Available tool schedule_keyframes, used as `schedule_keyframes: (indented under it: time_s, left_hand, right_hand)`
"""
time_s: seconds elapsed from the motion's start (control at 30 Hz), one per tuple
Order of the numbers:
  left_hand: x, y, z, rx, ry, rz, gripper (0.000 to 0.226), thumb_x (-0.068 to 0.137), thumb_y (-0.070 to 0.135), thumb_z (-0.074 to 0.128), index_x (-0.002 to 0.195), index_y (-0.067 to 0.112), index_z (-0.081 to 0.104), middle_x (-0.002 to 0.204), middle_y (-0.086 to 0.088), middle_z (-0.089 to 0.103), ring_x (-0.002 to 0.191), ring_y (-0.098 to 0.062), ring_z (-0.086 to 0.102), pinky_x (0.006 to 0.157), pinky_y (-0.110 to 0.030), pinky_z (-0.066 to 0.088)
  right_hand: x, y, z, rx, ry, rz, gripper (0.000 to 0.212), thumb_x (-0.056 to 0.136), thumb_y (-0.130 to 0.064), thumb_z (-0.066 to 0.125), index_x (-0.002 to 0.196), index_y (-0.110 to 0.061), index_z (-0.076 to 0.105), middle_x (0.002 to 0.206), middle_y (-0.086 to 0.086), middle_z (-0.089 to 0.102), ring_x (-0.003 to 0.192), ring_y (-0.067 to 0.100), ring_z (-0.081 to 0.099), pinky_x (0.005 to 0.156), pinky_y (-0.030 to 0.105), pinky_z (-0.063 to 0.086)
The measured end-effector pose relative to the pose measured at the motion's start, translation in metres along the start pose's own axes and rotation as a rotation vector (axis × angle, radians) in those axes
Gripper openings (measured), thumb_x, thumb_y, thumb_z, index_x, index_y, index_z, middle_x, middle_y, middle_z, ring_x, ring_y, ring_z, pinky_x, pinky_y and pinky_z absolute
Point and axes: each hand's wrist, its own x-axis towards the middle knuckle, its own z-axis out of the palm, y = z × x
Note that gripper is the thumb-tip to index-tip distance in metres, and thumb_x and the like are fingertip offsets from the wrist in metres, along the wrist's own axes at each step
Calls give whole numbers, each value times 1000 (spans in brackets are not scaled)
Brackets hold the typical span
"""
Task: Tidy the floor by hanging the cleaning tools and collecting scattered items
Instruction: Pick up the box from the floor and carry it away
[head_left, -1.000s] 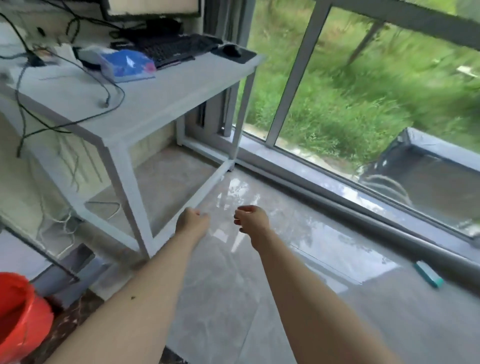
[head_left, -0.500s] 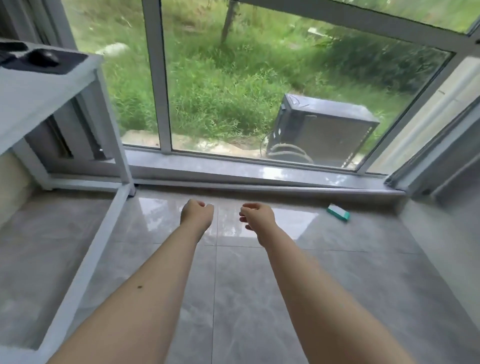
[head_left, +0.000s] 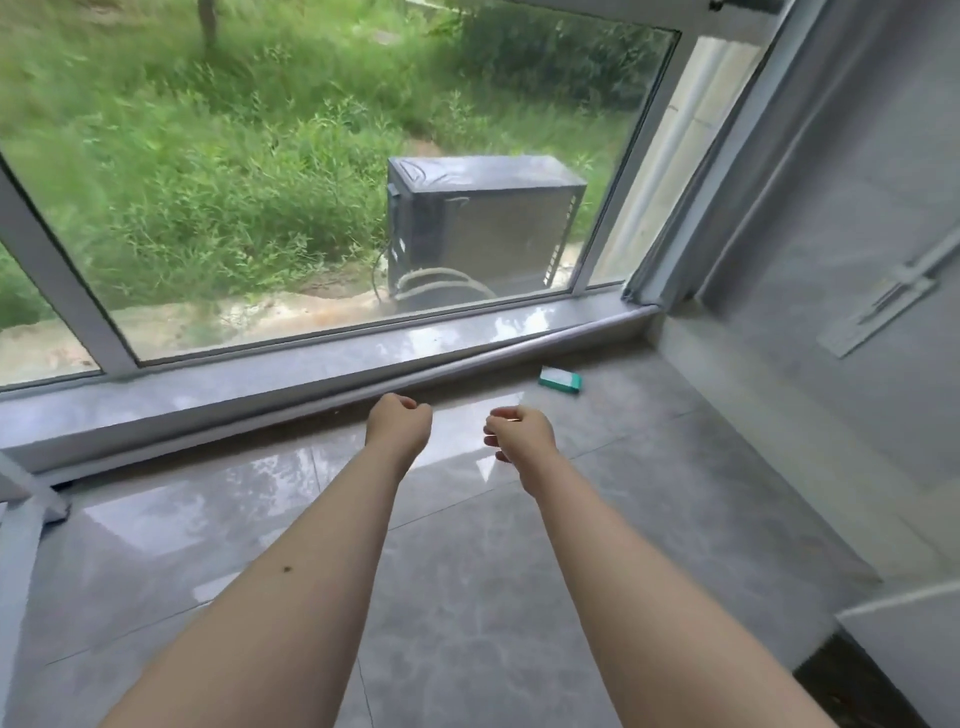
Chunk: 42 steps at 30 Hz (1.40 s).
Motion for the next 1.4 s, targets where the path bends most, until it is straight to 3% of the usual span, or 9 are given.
schedule_keyframes:
  time_s: [0.1,0.27,0.43,0.57,0.67,0.9,1.03,1.17,1.4]
  left_hand:
    - [23,20,36,33,-64,26,29,89,18,51,112,2,60,103,-12,57,82,-24,50,71,-27,39]
    - [70,62,105,102,-145,75,8,87,15,49,84,8,52,74,-5,47,63,-20,42,58,-24,34]
    - [118,112,176,141,-183,100,21,89,17,52,106,6,57,95,-9,55,82,-25,50,70,-28,39]
    - [160,141,229,173,-221,77,23,88,17,52,103,1,59,97,-18,60,81,-27,51,74,-35,47]
    - [186,158,264,190,-237,67,30,88,18,53,111,2,61,115,-23,64,96,-36,60,87,-40,51]
    - [263,207,351,234,-307,65,36,88,14,50,118,-5,58,123,-28,59,114,-39,57,88,-43,51]
    - [314,240,398,245,-375,79,39,87,10,48,119,-12,54,128,-32,54,121,-43,51,60,-32,43]
    - [363,263,436,303,-377,79,37,86,11,50,115,-9,59,122,-31,59,117,-42,56,85,-45,52]
    - [436,296,517,373,-391,64,22,88,15,51,103,3,61,106,-19,66,88,-28,56,71,-28,40]
  right_hand:
    - [33,-6,-26,22,54,25,26,89,-8,51,113,-6,60,98,10,62,82,19,62,78,32,50]
    - [99,-23,-69,65,118,42,27,91,-9,51,116,-4,59,105,15,66,83,18,61,80,29,49]
    - [176,-45,-112,102,182,102,26,92,-10,52,116,-7,59,116,13,65,95,22,67,92,32,52]
    - [240,-55,-145,109,206,129,26,92,-11,53,117,-9,59,119,11,63,79,11,60,88,29,52]
    - [282,-60,-165,120,239,154,25,92,-12,54,116,-11,60,125,10,61,85,12,61,86,27,52]
    - [387,-80,-207,109,291,193,16,90,-10,53,104,-12,60,112,12,67,82,17,67,75,26,55]
    - [451,-103,-227,137,335,198,23,89,-10,54,111,-6,61,105,16,68,95,25,68,84,31,53]
    - [506,-124,-244,158,344,221,23,89,-7,52,110,-6,62,112,17,68,90,24,68,78,29,53]
    - [607,-131,-284,169,362,279,18,89,-8,53,104,-12,61,106,13,68,78,14,61,82,31,54]
